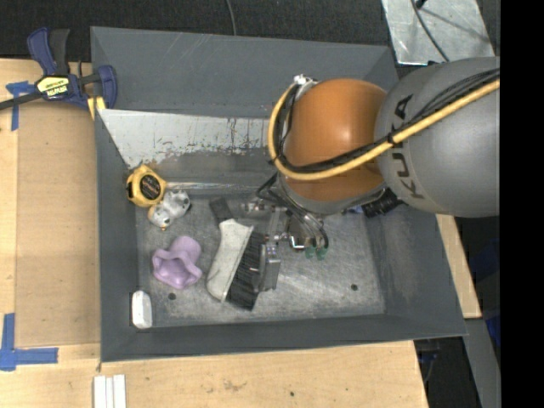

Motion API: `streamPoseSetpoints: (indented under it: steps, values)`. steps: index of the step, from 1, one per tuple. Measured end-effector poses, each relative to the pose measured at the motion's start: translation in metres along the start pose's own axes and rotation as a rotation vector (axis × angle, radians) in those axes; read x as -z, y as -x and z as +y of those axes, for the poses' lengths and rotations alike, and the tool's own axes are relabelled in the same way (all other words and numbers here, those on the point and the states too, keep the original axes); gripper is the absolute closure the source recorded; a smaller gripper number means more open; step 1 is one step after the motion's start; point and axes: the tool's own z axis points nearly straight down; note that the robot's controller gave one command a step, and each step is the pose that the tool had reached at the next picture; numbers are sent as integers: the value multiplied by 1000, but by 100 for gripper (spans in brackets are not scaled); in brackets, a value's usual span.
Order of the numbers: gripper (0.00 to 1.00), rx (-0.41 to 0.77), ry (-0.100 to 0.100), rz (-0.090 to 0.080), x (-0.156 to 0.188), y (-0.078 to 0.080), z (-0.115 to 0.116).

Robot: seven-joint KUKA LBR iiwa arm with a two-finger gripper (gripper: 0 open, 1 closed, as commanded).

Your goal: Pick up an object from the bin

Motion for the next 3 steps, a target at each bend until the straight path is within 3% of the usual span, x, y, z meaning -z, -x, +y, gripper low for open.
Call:
streamPoseSetpoints:
  steps: [1,2,3]
  values:
    - [0,-2,1,-8,4,2,0]
    - [0,71,0,-10,-8,10,7]
    - [0,280,0,-9,-37,22,4]
